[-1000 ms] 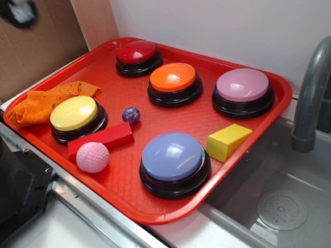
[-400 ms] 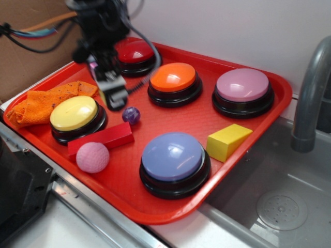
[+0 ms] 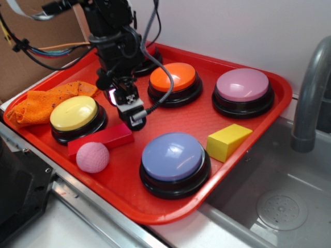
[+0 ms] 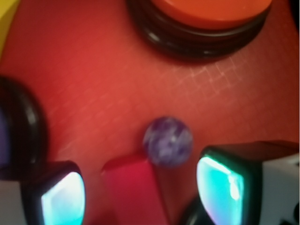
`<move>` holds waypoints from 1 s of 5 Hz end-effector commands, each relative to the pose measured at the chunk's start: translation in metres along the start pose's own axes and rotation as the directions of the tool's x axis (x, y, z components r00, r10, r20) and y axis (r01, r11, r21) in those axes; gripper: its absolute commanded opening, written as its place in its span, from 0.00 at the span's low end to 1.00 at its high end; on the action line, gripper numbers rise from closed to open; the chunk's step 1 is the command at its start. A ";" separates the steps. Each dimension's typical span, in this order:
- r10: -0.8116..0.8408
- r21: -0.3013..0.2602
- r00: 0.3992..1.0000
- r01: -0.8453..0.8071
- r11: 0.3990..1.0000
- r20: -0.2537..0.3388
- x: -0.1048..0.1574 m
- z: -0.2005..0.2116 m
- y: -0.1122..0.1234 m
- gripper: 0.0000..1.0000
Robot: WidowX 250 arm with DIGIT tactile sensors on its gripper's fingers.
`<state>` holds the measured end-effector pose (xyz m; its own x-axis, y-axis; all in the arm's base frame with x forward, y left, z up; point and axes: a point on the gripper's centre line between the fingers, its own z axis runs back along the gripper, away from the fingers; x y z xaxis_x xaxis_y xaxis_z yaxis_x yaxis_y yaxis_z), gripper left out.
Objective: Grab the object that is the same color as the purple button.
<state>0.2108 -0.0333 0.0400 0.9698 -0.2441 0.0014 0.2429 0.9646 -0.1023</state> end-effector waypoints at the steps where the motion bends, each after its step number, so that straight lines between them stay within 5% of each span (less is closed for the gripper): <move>1: 0.008 0.046 1.000 -0.006 0.999 -0.025 0.009 -0.006 0.012 1.00; 2: 0.007 0.058 1.000 -0.006 0.998 -0.025 0.012 -0.012 0.010 0.25; 3: 0.017 0.062 0.999 -0.015 0.998 -0.028 0.014 -0.012 0.009 0.00; 5: 0.059 0.058 0.997 -0.056 0.997 -0.056 0.014 -0.001 0.010 0.00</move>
<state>0.2157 -0.0256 0.0261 0.9737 -0.1946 -0.1187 0.1898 0.9805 -0.0503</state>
